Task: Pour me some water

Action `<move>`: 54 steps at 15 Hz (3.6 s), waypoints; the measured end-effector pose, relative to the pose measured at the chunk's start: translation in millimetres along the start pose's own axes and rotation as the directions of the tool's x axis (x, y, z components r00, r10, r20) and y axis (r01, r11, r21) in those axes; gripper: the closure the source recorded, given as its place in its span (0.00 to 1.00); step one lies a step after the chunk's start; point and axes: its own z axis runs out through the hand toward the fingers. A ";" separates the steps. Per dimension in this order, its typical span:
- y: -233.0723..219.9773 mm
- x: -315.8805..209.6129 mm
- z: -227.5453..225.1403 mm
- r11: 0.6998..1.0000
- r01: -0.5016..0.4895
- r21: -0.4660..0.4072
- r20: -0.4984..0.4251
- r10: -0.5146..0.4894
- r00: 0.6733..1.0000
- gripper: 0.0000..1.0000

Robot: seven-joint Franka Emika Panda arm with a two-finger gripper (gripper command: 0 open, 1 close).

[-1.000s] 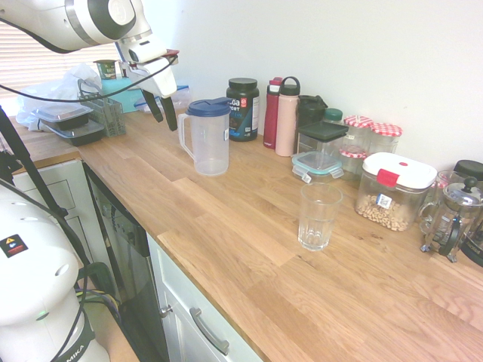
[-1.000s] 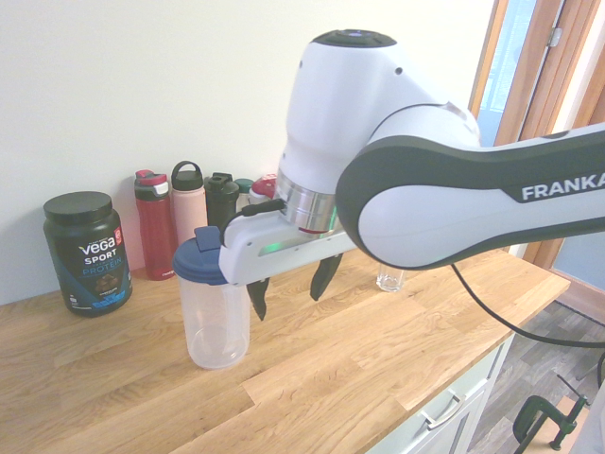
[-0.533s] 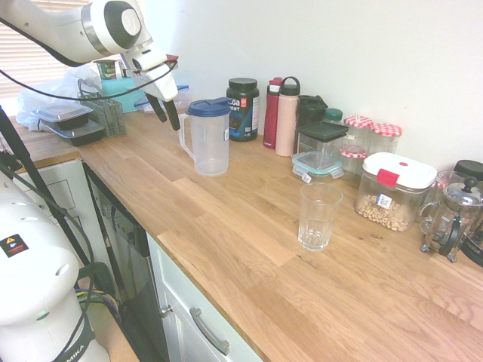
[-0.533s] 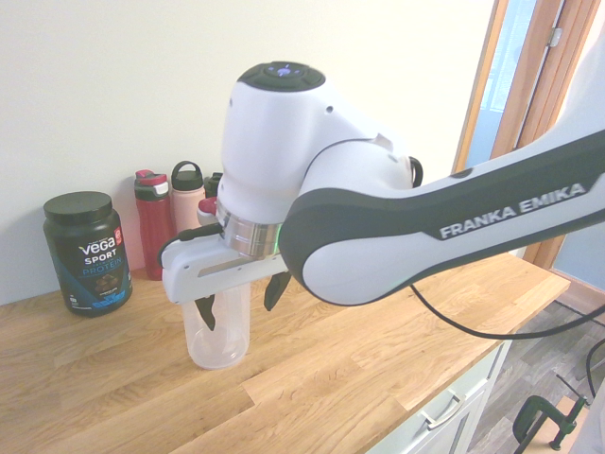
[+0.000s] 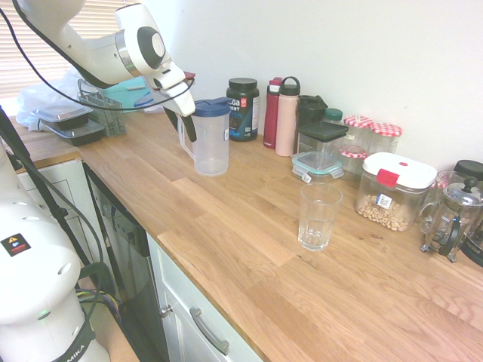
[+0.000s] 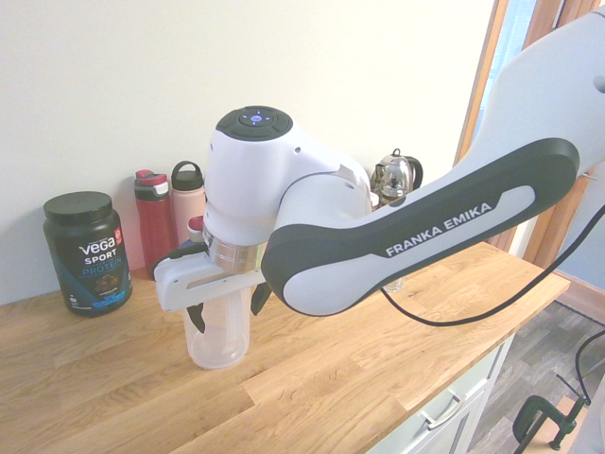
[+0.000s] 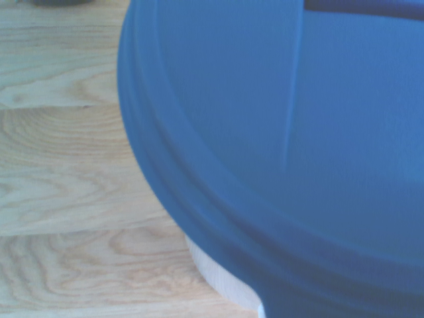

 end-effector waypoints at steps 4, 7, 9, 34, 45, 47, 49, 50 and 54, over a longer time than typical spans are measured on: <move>-0.1 1.3 -0.8 1.000 -0.003 0.003 0.003 0.003 1.000 1.00; -0.3 0.9 -1.4 1.000 -0.003 0.005 0.005 0.002 1.000 1.00; -0.2 -1.0 -1.9 1.000 0.001 0.006 0.007 -0.001 1.000 1.00; 259.2 165.0 -173.3 0.913 0.390 0.120 0.177 -0.406 0.897 1.00; 385.6 309.6 -106.3 0.849 0.469 0.242 0.182 -0.515 0.838 1.00; 410.1 343.4 -102.6 0.819 0.505 0.270 0.175 -0.558 0.811 1.00; 426.6 375.0 -103.4 0.791 0.545 0.278 0.177 -0.600 0.780 1.00; 431.6 388.2 -104.1 0.773 0.571 0.277 0.179 -0.626 0.759 1.00; 414.2 421.9 -86.6 0.688 0.704 0.176 0.213 -0.725 0.655 1.00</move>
